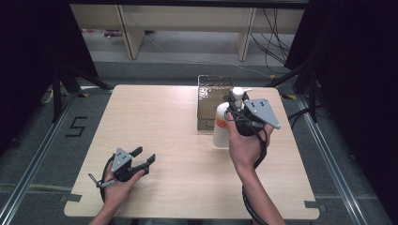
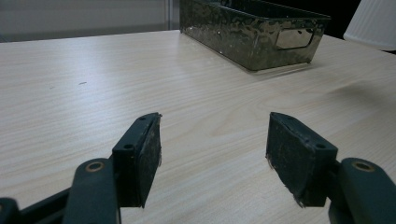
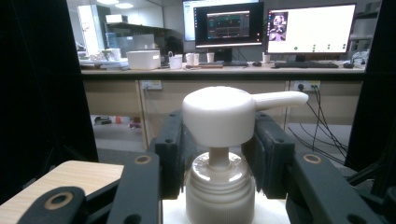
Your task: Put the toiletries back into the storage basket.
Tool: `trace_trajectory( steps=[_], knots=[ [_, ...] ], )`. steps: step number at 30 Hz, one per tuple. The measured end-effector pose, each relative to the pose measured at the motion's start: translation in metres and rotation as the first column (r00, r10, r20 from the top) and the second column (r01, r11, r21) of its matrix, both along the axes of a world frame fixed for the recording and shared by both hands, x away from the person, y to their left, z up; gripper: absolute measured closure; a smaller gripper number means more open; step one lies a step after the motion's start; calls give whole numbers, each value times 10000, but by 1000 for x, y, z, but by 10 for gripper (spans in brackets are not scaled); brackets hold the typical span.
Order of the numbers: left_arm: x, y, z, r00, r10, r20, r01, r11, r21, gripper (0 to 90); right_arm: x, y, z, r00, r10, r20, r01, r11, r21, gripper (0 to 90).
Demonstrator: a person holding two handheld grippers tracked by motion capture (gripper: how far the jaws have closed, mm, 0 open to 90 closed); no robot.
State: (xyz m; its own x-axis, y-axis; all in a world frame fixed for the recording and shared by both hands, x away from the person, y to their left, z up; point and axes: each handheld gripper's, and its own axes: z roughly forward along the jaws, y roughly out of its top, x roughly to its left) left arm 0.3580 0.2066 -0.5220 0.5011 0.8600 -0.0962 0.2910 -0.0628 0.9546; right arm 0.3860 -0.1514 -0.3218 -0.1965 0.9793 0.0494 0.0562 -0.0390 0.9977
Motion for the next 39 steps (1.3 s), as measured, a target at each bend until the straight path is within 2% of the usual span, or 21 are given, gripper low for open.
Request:
trace_trajectory(
  steps=[5,8,10,15,16,19,24,25,38,39],
  knots=[
    [0,0,0,10000,-20,15,20,10000,-1,350,6,-3,5,9999,-119,75,120,9999,-89,605],
    [0,0,0,10000,-6,6,6,10000,-6,350,8,-3,6,9999,-136,37,136,9999,59,605],
    [0,0,0,10000,-7,5,7,10000,-1,350,10,-4,7,9998,-200,59,201,9997,-142,605],
    [0,0,0,10000,-18,-11,18,10000,-37,350,15,-4,9,9997,-233,111,234,9997,-103,605],
    [0,1,0,10000,-19,-17,19,10000,-32,350,16,-3,10,9998,-169,83,169,9999,35,605],
    [0,1,0,10000,-14,-22,14,10000,-67,350,18,-3,12,9995,-273,145,275,9995,-137,605],
    [0,1,0,10000,-30,6,30,9999,-98,350,23,0,18,9995,-293,146,293,9996,19,606],
    [0,1,0,10000,-33,4,33,10000,-87,350,24,0,19,9991,-326,286,327,9995,-53,605],
    [0,1,0,10000,-27,-19,27,10000,-62,350,33,2,24,9987,-375,353,380,9992,-142,605],
    [0,1,0,10000,-29,-21,28,10000,-86,350,33,3,25,9990,-366,238,368,9993,-98,605]
  ],
)
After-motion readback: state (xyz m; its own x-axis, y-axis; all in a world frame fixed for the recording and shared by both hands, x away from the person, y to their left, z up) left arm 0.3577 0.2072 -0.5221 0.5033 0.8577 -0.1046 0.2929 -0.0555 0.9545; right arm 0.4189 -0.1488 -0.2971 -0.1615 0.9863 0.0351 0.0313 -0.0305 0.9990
